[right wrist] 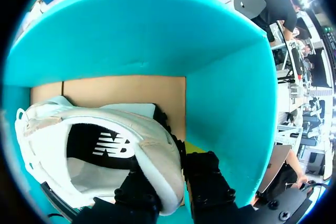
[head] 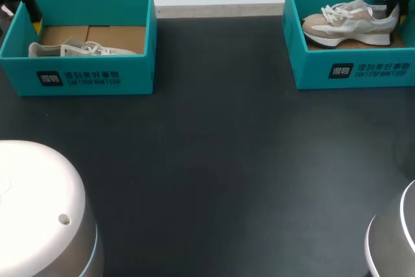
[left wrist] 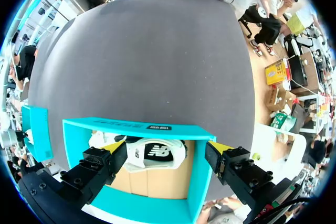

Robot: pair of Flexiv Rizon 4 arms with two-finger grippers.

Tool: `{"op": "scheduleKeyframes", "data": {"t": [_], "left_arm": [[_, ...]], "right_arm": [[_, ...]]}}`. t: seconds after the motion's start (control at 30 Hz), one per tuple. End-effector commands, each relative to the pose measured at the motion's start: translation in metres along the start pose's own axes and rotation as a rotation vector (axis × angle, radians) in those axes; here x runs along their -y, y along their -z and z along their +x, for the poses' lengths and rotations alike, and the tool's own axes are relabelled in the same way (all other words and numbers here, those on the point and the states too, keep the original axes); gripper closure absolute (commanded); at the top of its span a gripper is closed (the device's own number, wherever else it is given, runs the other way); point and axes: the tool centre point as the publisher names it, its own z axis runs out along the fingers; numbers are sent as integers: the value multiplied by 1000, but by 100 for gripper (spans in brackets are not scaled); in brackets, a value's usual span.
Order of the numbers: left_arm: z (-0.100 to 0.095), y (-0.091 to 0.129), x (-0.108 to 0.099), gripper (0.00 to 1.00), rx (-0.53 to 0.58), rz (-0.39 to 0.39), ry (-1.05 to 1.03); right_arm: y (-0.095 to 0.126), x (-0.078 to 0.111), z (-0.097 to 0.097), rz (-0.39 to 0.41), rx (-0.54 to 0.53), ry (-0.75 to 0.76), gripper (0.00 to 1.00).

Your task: Take the shoe out of the shoebox, open the shoe tongue, remove and reinsert the insole, then place the shoe into the shoebox

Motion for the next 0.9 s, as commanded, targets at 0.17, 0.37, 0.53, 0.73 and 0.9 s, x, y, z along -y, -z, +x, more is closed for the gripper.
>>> {"op": "scheduleKeyframes", "data": {"t": [0.17,0.37,0.53,0.73,0.9], "left_arm": [[1,0,0,0,-1,-1,-1],[1,0,0,0,-1,-1,-1],[1,0,0,0,-1,-1,-1],[1,0,0,0,-1,-1,-1],[1,0,0,0,-1,-1,-1]], "right_arm": [[75,29,-22,-33,-22,-35,100],[130,50,-23,-72,-1,-22,100],[179,67,-20,-111,41,-12,100],[229,87,-17,-168,79,-52,100],[258,104,-8,-187,114,-65,100]]}}
